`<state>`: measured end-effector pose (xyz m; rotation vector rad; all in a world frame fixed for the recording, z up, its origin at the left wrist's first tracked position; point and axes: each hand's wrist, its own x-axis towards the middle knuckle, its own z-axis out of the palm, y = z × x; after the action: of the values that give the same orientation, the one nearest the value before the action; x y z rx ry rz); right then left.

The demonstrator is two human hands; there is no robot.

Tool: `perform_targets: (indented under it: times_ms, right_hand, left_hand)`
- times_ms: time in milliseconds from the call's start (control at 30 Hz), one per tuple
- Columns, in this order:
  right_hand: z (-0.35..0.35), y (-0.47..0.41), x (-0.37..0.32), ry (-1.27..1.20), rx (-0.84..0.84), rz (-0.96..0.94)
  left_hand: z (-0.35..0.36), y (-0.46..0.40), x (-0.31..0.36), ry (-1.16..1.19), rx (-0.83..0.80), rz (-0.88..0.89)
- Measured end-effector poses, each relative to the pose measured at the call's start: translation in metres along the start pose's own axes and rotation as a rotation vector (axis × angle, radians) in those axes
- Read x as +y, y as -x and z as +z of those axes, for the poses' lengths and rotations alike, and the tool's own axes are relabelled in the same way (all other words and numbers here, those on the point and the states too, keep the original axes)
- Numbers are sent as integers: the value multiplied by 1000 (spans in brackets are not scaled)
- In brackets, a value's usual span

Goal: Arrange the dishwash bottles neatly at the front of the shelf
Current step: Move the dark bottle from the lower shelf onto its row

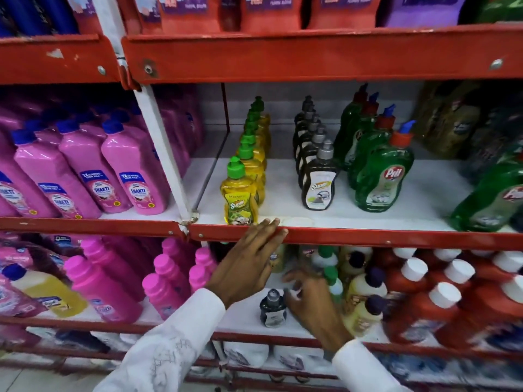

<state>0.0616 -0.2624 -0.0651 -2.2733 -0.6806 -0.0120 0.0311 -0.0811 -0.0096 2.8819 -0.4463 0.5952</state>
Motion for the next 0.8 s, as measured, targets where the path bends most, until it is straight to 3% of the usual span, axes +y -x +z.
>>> perform_targets:
  times_ms: [133, 333, 500, 800]
  right_hand:
    - [50, -4, 16, 97, -238, 65]
    - [64, -19, 19, 140, -292, 122]
    - [18, -12, -3, 37, -174, 96]
    - [-166, -13, -97, -57, 173, 25]
  left_hand:
    - [-2, -5, 3, 32, -45, -58]
    - [-12, -7, 4, 95, -32, -83]
    - [-16, -11, -3, 160, -44, -90]
    - [-12, -11, -6, 224, 16, -87]
